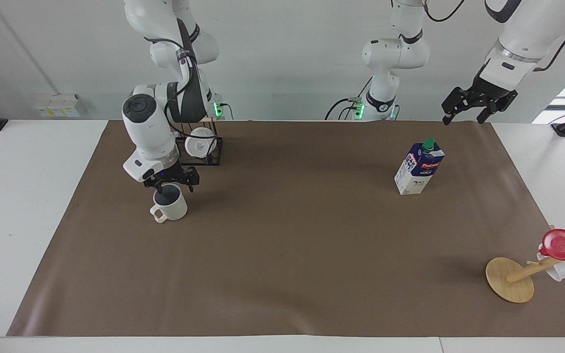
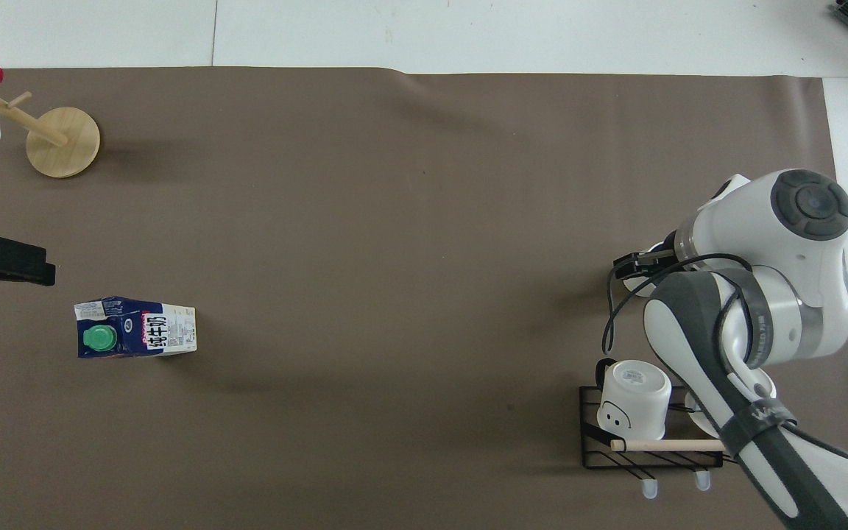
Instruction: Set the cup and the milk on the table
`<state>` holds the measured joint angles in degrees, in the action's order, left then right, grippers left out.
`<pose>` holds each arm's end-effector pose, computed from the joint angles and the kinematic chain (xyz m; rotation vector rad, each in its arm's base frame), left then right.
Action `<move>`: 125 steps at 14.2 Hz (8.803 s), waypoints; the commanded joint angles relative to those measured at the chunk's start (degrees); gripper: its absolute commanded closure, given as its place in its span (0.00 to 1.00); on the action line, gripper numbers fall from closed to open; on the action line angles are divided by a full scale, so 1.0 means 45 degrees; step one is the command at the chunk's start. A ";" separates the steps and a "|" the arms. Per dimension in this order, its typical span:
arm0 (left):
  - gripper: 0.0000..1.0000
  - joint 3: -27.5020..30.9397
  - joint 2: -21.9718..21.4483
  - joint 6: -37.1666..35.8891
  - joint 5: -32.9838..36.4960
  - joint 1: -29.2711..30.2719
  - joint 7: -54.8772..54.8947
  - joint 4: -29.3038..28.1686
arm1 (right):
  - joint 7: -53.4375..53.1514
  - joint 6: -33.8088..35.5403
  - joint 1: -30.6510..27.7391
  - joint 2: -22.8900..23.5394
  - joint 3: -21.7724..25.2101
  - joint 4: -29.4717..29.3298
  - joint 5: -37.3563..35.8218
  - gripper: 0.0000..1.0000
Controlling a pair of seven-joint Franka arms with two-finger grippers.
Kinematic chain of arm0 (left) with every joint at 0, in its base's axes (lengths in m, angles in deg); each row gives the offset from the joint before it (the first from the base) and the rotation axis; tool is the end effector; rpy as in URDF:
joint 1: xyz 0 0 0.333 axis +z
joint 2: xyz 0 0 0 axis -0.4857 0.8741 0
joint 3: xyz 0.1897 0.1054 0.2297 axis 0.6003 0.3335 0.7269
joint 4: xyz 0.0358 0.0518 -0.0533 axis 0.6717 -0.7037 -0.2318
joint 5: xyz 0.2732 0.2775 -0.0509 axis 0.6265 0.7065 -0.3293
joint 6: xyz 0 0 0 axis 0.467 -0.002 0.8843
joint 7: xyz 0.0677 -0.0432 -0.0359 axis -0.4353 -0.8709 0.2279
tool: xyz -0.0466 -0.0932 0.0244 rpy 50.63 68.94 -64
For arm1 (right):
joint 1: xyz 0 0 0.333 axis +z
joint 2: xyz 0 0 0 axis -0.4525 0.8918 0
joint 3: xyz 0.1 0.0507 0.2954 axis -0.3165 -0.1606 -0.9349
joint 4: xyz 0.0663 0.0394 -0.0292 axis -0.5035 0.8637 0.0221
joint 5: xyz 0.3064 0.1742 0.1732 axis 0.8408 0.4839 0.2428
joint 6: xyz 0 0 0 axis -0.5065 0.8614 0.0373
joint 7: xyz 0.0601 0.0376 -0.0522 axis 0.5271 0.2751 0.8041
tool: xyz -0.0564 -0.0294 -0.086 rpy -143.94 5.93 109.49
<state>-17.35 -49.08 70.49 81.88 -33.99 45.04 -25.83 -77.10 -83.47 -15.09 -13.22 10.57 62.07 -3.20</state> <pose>0.5152 -0.0253 0.6396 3.1075 0.0264 -0.0614 0.5682 0.0474 0.3746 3.0869 0.1466 -0.0450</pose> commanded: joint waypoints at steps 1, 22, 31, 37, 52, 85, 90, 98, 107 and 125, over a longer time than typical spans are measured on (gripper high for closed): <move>0.00 0.0038 -0.0604 0.0025 0.0145 -0.0154 0.0007 -0.0755 | 0.0352 -0.0851 -0.0067 0.0115 -0.0033 0.0483 -0.0133 0.00; 0.00 -0.0099 -0.2695 0.1744 0.0165 -0.0212 -0.0188 -0.4214 | 0.0311 -0.1129 -0.0223 0.0215 -0.0052 0.0544 0.0492 1.00; 0.00 -0.0099 -0.2577 0.2447 0.0165 -0.0388 -0.0188 -0.4780 | 0.0119 0.3362 0.0458 -0.0587 -0.0638 -0.2091 0.0219 1.00; 0.00 -0.0099 -0.2558 0.2916 0.0165 -0.0388 -0.0188 -0.5385 | -0.2321 0.3658 0.2528 -0.0607 -0.0657 -0.2483 0.0373 1.00; 0.00 -0.0099 -0.2675 0.4165 0.0165 -0.0388 -0.0188 -0.6655 | -0.9724 0.0223 0.6103 0.1461 -0.0872 -0.2191 0.0902 1.00; 0.00 -0.0080 -0.2597 0.7213 0.0751 -0.0369 0.0046 -0.8667 | -0.8516 -0.0894 0.6086 0.0510 -0.0892 -0.1351 0.0863 0.00; 0.19 -0.0080 -0.2597 0.7408 0.0828 -0.0388 0.0163 -0.8804 | -0.7931 0.0178 0.5522 -0.0741 -0.0794 -0.1526 0.0688 0.00; 0.35 -0.0060 -0.2578 0.7272 0.0829 -0.0369 0.0320 -0.8707 | -0.5648 0.2949 0.3005 -0.2499 -0.0755 -0.2151 0.0551 0.00; 0.47 -0.0138 -0.2324 0.5810 0.0829 -0.0504 0.0203 -0.6894 | -0.1213 0.5687 -0.1078 -0.4103 -0.0716 -0.2191 0.0551 0.00; 0.48 -0.0235 -0.1075 0.4400 0.0673 -0.5327 -0.5652 -0.4079 | -0.0820 0.8012 -0.2254 -0.3029 -0.0638 -0.6019 0.0570 0.00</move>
<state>-18.98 -55.72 92.13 84.52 -55.28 22.93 -46.75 -82.21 -49.24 -24.52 -28.04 8.11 36.59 -0.34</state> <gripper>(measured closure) 0.480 0.000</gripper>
